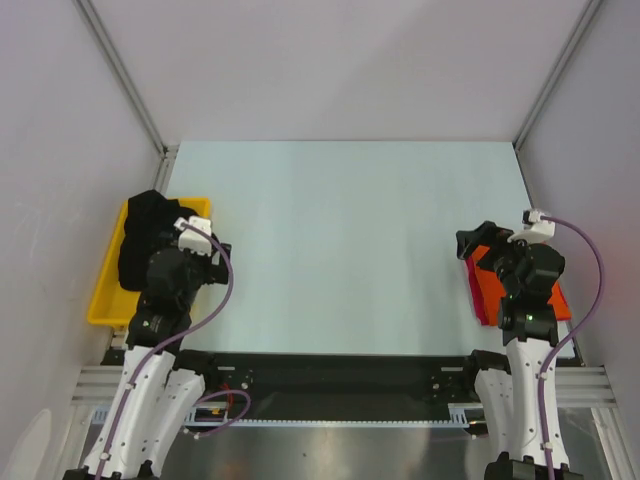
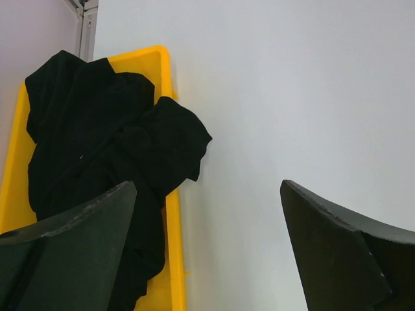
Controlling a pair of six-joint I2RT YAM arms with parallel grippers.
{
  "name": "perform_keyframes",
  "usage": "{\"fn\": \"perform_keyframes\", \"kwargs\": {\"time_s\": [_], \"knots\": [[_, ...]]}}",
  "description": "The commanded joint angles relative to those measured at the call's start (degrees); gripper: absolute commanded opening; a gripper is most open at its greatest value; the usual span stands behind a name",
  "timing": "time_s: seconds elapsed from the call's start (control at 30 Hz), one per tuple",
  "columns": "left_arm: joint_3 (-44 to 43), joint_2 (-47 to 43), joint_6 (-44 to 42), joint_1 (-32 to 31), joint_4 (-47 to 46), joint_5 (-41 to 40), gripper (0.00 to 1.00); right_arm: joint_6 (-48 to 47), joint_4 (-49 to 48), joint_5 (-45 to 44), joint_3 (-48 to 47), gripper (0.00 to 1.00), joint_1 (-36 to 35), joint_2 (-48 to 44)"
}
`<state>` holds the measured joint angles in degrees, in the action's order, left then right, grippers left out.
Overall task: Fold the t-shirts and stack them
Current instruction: Grab the tshirt from the pile
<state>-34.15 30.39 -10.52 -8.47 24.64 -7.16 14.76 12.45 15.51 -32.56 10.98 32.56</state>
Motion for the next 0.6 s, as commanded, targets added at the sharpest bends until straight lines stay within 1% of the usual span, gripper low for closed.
{"fn": "perform_keyframes", "kwargs": {"time_s": [0.0, 0.03, 0.07, 0.1, 0.13, 0.17, 0.2, 0.23, 0.27, 0.3, 0.33, 0.37, 0.4, 0.43, 0.47, 0.5, 0.57], "knots": [[0.1, -0.2, 3.9, 0.6, -2.8, 1.3, 1.0, 3.9, -2.2, -0.1, -1.5, 1.0, -0.2, -0.9], [-0.4, -0.2, 1.9, 0.6, -2.5, 3.4, 1.0, 4.9, -3.0, 0.0, -1.5, 1.0, -0.3, -2.1], [-0.7, -0.2, -0.7, 0.6, -2.0, 7.0, 1.0, 6.1, -6.0, 0.0, -1.0, 1.0, -0.2, -2.9], [-1.2, 0.0, -3.7, 0.6, 0.2, 15.4, 1.0, 7.1, -8.0, 0.0, 0.3, 1.0, -0.2, -4.0], [-3.1, 0.5, -11.3, 0.6, 2.2, 19.1, 1.0, 10.5, -10.3, -0.5, 1.2, 1.0, -0.2, -4.9], [-4.1, 2.5, -14.0, 0.6, 4.3, 21.2, 1.0, 12.6, -14.6, -1.3, 1.9, 1.0, -0.2, -6.7], [-5.1, 4.3, -14.3, 0.6, 4.5, 16.8, 1.0, 14.4, -16.5, -3.2, 3.2, 1.0, -0.2, -7.5], [-6.8, 7.0, -10.3, 0.6, 4.5, 11.6, 1.0, 17.4, -18.1, -3.6, 3.5, 1.0, -0.2, -8.2], [-11.7, 14.9, -9.3, 0.8, 7.1, 7.8, 1.0, 18.4, -20.9, -3.6, 4.0, 1.0, -0.1, -9.2], [-14.6, 19.2, -9.5, 2.6, 9.4, 5.0, 1.0, 19.2, -22.3, -3.2, 4.3, 1.0, -0.1, -9.4], [-20.5, 23.4, -8.9, 4.0, 11.7, 4.2, 1.0, 19.9, -24.0, -2.7, 4.7, 1.0, -0.1, -9.3], [-23.4, 27.3, -8.2, 5.3, 16.4, 3.6, 1.0, 20.0, -24.1, -2.2, 4.4, 1.0, -0.1, -8.9], [-26.1, 34.2, -7.9, 8.1, 18.9, 3.8, 1.0, 19.9, -24.0, -0.7, 4.0, 1.0, 0.0, -7.6], [-30.8, 37.3, -8.0, 9.8, 20.9, 4.1, 0.97, 19.6, -22.4, 0.4, 2.5, 1.0, -0.1, -6.8], [-32.3, 42.0, -7.9, 10.9, 23.1, 3.6, 0.94, 18.5, -21.3, 2.6, 1.7, 1.0, -0.1, -5.9], [-33.3, 43.8, -8.5, 12.8, 23.6, 3.2, 0.9, 18.0, -20.4, 3.7, 1.0, 1.0, -0.1, -4.0], [-34.0, 47.0, -8.8, 14.9, 22.5, 0.6, 0.9, 17.2, -17.6, 6.4, -0.8, 1.0, -0.1, -2.4]]}}
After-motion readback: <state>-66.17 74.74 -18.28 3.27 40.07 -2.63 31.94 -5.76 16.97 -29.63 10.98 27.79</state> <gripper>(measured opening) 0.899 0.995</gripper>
